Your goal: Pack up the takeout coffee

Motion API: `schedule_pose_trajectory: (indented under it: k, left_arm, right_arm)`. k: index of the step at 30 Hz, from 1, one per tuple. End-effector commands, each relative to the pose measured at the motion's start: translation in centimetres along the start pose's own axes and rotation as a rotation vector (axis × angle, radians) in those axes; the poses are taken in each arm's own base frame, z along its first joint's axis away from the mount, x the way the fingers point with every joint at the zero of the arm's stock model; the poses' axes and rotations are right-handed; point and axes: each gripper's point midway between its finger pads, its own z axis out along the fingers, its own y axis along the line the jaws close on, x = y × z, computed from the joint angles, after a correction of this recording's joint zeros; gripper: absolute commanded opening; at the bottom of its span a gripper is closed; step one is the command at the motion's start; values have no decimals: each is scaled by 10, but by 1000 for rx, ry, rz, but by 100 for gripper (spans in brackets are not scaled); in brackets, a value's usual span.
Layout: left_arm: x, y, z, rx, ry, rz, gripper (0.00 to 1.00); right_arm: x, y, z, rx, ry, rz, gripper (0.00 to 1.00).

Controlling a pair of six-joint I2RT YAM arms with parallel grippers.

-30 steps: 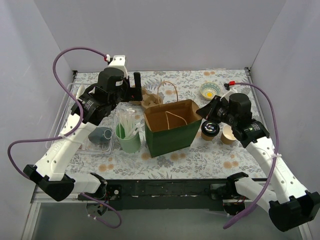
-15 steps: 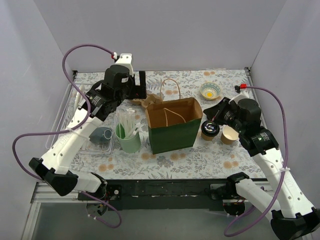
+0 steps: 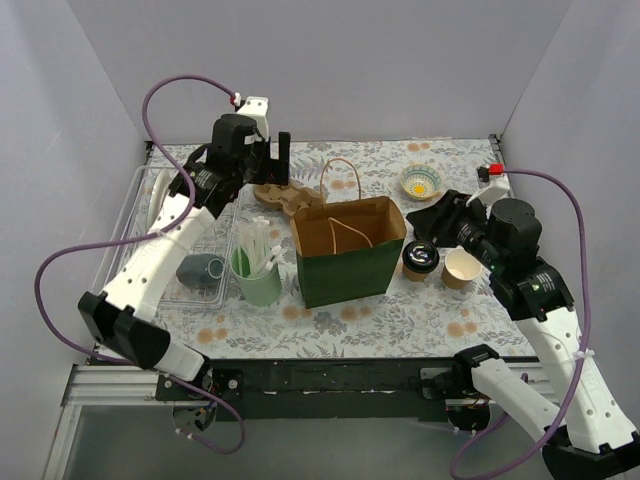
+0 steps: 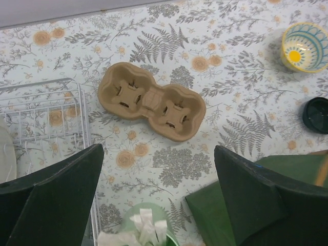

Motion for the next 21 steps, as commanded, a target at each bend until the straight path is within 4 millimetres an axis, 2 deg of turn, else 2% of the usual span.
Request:
schedule_pose_trajectory:
  k: [1, 3, 4, 5, 6, 8, 9, 10, 11, 12, 13, 14, 15, 16, 17, 18, 19, 20, 21]
  left_arm:
    - [4, -2, 31, 117, 52, 42, 88]
    - [6, -4, 42, 128, 61, 74, 88]
    - [-3, -4, 46, 132, 38, 79, 88]
    - [2, -5, 59, 135, 56, 91, 88]
    - [-1, -1, 66, 127, 48, 99, 88]
    - [-7, -5, 79, 174, 41, 100, 86]
    - [2, 2, 98, 164, 74, 94, 86]
    - [6, 4, 109, 167, 92, 88, 84]
    - [-3, 5, 115, 172, 79, 83, 83]
    - [12, 10, 136, 159, 120, 78, 81]
    - [12, 14, 145, 150, 123, 88, 80]
    - [5, 14, 150, 149, 106, 97, 80]
    - [15, 15, 166, 146, 131, 104, 80]
    - [15, 15, 172, 146, 129, 109, 80]
    - [5, 14, 176, 144, 109, 108, 80]
    - [14, 18, 184, 130, 131, 103, 80]
    - [6, 22, 187, 119, 84, 92, 80]
    - [16, 25, 190, 119, 100, 48, 80]
    - [23, 38, 194, 107, 115, 12, 79]
  right_arm:
    - [-29, 26, -25, -116, -114, -186, 64]
    - [-30, 32, -30, -153, -129, -224, 64]
    - [-23, 33, -29, -180, -113, -255, 64]
    - [-23, 34, -31, -192, -120, -271, 64]
    - [-21, 34, -32, -197, -123, -277, 64]
    - [-17, 33, -33, -209, -129, -280, 64]
    - [-14, 33, -33, -217, -123, -280, 64]
    - [-9, 32, -32, -214, -103, -279, 64]
    - [-4, 27, -29, -199, -82, -275, 64]
    - [-1, 23, -27, -184, -71, -268, 64]
    - [-1, 20, -25, -168, -79, -248, 64]
    - [5, 14, -24, -156, -81, -233, 64]
    - [5, 14, -25, -152, -90, -193, 64]
    - [1, 12, -26, -131, -113, -173, 64]
    - [-5, 13, -29, -130, -140, -157, 64]
    - [-9, 15, -32, -123, -157, -140, 63]
    - [-17, 10, -33, -85, -181, -133, 63]
    - [-19, 4, -31, -46, -179, -121, 63]
    - [-23, 6, -38, -24, -173, -101, 63]
